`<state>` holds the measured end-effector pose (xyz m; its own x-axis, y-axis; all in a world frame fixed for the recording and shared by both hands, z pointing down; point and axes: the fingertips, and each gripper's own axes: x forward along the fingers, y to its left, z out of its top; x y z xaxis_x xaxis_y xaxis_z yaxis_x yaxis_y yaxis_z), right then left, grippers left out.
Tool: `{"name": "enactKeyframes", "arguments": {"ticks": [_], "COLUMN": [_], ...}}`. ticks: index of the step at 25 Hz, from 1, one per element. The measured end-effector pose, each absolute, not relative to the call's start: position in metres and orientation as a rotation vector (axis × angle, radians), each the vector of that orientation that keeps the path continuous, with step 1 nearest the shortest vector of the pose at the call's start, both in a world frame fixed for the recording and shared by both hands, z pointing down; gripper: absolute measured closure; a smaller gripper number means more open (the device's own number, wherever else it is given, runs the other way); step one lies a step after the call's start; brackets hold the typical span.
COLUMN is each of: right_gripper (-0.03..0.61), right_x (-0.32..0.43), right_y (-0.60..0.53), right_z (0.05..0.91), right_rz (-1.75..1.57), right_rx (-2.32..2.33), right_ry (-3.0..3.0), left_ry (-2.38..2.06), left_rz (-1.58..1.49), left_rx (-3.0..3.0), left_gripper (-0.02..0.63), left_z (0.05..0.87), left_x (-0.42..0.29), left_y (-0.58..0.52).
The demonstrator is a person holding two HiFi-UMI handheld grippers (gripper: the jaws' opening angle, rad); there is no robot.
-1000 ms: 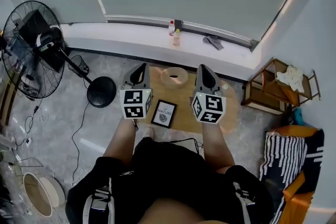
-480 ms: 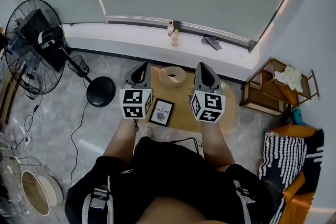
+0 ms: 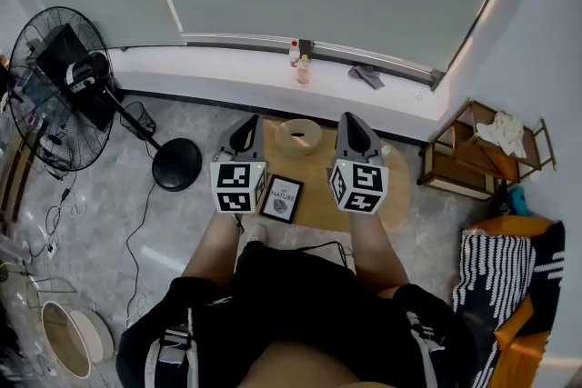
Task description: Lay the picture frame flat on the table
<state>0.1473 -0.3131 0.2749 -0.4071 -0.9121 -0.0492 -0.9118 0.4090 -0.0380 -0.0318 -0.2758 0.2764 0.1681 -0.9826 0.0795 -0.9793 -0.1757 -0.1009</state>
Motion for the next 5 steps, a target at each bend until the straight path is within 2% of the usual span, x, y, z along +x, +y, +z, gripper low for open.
{"name": "enactKeyframes", "arguments": {"ticks": [5], "right_gripper": [0.569], "right_x": [0.1417], "right_y": [-0.3184], "right_z": [0.2776], "right_rz": [-0.019], "right_rx": [-1.672], "right_ry": [2.583], "left_ry": [2.002], "left_rz": [-0.196], "left_rx": [-2.394], "left_gripper": [0.595], "left_z": [0.2817], "left_x": [-0.0374], "left_y": [-0.2821]}}
